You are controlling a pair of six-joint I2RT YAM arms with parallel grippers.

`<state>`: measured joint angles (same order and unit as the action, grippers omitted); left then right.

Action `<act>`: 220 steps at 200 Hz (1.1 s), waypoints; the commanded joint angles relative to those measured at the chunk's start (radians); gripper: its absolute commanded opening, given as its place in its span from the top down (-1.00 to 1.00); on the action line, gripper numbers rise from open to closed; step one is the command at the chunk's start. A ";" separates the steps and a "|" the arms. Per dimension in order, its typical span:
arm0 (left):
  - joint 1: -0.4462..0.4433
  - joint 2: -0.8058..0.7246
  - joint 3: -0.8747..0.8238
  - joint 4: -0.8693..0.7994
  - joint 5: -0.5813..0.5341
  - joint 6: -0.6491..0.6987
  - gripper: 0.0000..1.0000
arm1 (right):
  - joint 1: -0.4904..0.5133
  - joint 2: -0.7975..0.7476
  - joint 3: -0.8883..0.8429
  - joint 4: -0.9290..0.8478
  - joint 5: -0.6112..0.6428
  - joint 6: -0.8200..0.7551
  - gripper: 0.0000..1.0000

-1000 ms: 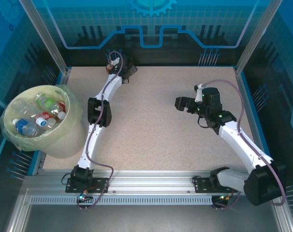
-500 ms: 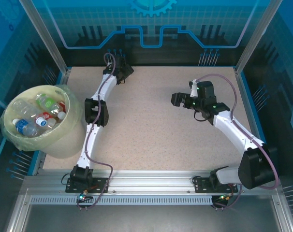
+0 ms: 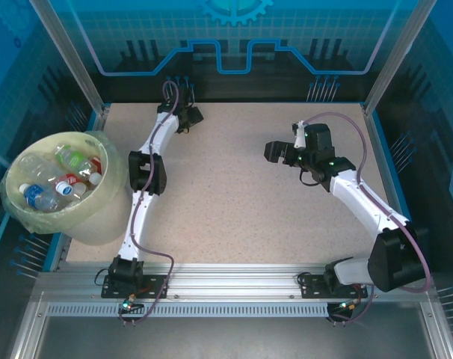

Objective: Put the plastic bottles in the bin

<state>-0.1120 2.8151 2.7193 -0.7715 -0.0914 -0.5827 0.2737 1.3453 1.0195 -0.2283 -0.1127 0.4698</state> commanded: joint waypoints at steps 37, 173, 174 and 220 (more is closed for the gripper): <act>0.002 -0.342 -0.440 0.096 -0.018 0.001 -0.28 | -0.014 -0.017 0.009 -0.009 -0.005 0.015 -0.99; -0.019 -0.387 -0.388 0.064 -0.154 0.549 -0.98 | -0.014 -0.136 -0.025 -0.049 0.090 0.021 -0.99; -0.019 -0.383 -0.383 0.062 -0.156 0.551 -0.98 | -0.014 -0.136 -0.025 -0.049 0.091 0.021 -0.99; 0.055 -0.228 -0.158 0.061 -0.147 0.607 -0.98 | -0.013 -0.158 -0.029 -0.062 0.118 0.019 -1.00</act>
<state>-0.1143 2.5340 2.4573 -0.6880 -0.2237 -0.0422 0.2737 1.2125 1.0004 -0.2687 -0.0261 0.4812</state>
